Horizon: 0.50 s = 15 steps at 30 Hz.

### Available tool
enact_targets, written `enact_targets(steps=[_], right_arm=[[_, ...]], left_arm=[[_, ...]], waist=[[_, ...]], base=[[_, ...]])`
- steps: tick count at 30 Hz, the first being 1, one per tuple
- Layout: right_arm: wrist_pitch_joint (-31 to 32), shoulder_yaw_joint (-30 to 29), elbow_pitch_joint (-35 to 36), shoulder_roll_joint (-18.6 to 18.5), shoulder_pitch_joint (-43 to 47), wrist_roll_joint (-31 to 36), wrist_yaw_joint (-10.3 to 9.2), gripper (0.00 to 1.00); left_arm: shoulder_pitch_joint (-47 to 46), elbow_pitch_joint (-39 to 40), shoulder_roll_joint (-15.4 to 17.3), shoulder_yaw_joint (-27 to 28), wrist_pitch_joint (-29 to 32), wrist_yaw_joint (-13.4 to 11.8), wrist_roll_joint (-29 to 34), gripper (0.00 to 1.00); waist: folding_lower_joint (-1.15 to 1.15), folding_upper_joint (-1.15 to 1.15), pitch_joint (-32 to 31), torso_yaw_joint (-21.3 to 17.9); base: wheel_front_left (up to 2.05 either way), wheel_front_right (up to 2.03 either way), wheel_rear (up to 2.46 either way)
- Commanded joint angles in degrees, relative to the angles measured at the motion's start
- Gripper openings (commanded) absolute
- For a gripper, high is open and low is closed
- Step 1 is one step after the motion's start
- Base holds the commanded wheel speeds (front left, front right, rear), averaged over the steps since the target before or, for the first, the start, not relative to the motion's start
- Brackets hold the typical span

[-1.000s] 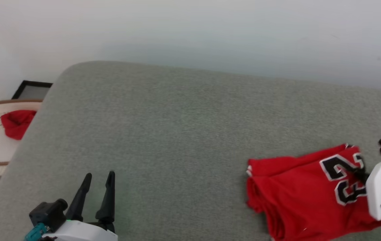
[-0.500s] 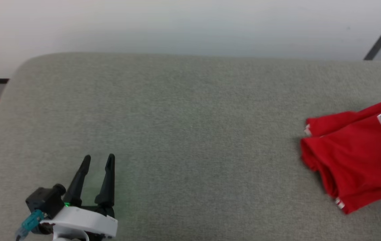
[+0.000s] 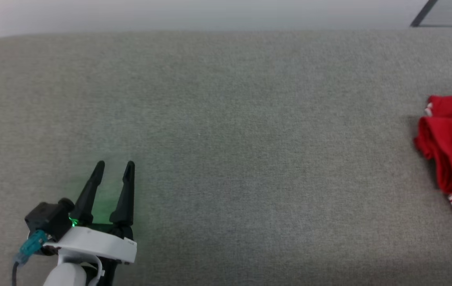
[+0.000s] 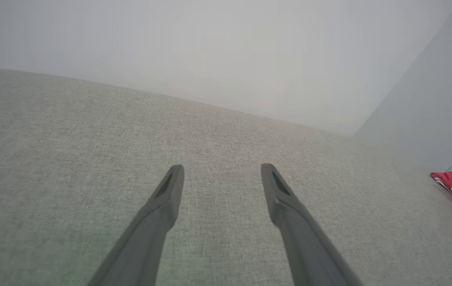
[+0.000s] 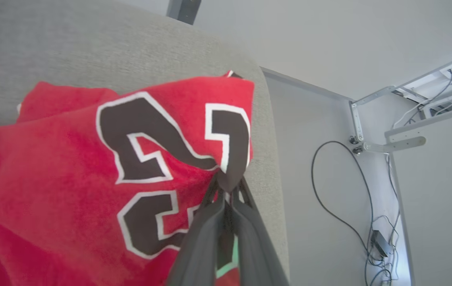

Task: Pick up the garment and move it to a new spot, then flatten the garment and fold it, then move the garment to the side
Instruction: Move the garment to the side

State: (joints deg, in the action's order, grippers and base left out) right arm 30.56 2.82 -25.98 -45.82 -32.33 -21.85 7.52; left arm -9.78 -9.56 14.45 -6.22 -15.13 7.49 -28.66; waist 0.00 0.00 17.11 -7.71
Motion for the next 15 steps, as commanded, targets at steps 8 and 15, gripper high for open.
enact_targets(steps=[8,15], right_arm=[[-5.05,0.07,-7.45,-2.72,-4.92,5.63,-0.07,0.00],[-8.37,0.00,-13.68,-1.81,-8.45,8.71,-0.07,0.00]], left_arm=[[-1.92,0.38,1.28,-0.68,0.05,-0.01,0.12,1.00],[-2.90,0.62,1.92,-1.18,0.05,-0.01,0.24,1.00]], waist=[[0.00,0.00,3.57,-1.81],[0.00,0.00,5.08,-1.71]], base=[[0.00,0.00,0.00],[0.00,0.00,0.00]])
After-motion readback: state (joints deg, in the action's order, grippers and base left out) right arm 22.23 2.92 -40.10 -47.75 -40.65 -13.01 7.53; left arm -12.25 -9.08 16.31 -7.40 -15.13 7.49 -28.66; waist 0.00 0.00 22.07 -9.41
